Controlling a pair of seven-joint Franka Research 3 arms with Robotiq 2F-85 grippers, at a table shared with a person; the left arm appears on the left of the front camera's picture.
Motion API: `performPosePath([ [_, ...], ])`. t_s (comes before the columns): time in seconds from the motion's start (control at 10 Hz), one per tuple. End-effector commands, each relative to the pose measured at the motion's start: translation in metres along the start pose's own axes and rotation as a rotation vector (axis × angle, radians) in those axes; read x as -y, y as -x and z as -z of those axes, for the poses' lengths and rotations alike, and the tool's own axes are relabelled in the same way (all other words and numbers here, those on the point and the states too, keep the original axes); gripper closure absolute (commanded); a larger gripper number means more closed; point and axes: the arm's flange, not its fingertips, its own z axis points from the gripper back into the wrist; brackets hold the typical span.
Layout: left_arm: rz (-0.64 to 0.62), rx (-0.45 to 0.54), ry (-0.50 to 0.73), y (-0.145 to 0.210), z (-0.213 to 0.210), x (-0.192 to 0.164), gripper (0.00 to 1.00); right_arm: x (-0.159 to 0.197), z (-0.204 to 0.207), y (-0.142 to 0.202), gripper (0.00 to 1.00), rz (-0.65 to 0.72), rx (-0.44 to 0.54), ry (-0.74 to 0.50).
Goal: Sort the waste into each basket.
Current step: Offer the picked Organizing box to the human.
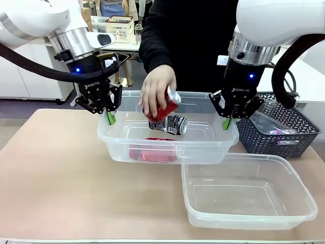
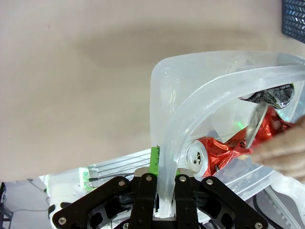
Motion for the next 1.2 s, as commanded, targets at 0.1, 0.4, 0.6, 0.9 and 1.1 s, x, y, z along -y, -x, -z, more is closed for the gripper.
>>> performPosePath([
  [0.1,0.016,-0.005,0.002,0.0009,-0.0067,0.0002,0.94,0.0017,-0.0005,0.0012,0.93,-0.007,0.006,0.007],
  [0.4,0.016,-0.005,0.002,0.0009,-0.0067,0.0002,0.94,0.0017,-0.0005,0.0012,0.93,-0.007,0.006,0.007],
  [0.6,0.016,-0.005,0.002,0.0009,-0.0067,0.0002,0.94,0.0017,-0.0005,0.0012,0.93,-0.007,0.006,0.007],
  [0.9,0.016,-0.005,0.002,0.0009,-0.0067,0.0002,0.94,0.0017,-0.0005,0.0012,0.93,-0.007,0.006,0.007],
  [1.1,0.000,0.000,0.000,0.0000,0.0000,0.0000,0.94,0.0000,0.0000,0.0000,0.93,0.000,0.000,0.000],
])
